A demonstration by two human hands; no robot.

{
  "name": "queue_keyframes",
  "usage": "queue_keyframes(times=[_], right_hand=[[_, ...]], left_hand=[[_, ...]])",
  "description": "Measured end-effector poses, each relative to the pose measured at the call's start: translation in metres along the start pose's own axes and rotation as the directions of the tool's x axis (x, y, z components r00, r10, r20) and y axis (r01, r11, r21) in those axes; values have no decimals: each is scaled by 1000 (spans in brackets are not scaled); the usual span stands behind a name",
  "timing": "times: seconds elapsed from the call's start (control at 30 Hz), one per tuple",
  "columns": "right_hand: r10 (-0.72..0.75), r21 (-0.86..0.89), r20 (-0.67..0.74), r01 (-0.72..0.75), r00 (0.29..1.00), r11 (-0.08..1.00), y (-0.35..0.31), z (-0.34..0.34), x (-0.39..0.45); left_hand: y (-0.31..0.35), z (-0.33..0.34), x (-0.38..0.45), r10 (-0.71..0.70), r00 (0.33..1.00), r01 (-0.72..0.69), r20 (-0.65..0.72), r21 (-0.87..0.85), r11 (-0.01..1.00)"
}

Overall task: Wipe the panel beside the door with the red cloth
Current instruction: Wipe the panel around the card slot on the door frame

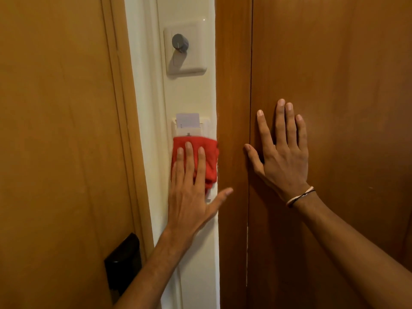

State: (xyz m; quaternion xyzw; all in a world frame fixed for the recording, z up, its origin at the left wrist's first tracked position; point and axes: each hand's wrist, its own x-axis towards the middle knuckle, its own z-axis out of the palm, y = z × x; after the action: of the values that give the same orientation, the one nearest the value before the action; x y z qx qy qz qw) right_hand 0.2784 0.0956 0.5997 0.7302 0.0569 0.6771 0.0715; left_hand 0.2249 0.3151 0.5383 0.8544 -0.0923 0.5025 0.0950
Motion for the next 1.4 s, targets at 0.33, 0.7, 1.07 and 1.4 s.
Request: queue_keyframes(times=[0.33,0.7,1.07,1.4], right_hand=[[-1,-5,-6,1,1000,1000,0,1,-1],[5,-6,-20,-5,1000,1000,1,0,0],[-4,-5,1,4,1000,1000,0,-1,-3],[-5,9,-8,5,1000,1000,0,5,-4]], left_hand=[[-3,2,-9,5,1000,-5,4,-15,1000],[-5,-10,26,-49,997,47,-55,-35,998],[1,-9,10,-50,999,49,-15,-70,996],[-18,-13,17,0,1000,-1,-20,-19,1000]])
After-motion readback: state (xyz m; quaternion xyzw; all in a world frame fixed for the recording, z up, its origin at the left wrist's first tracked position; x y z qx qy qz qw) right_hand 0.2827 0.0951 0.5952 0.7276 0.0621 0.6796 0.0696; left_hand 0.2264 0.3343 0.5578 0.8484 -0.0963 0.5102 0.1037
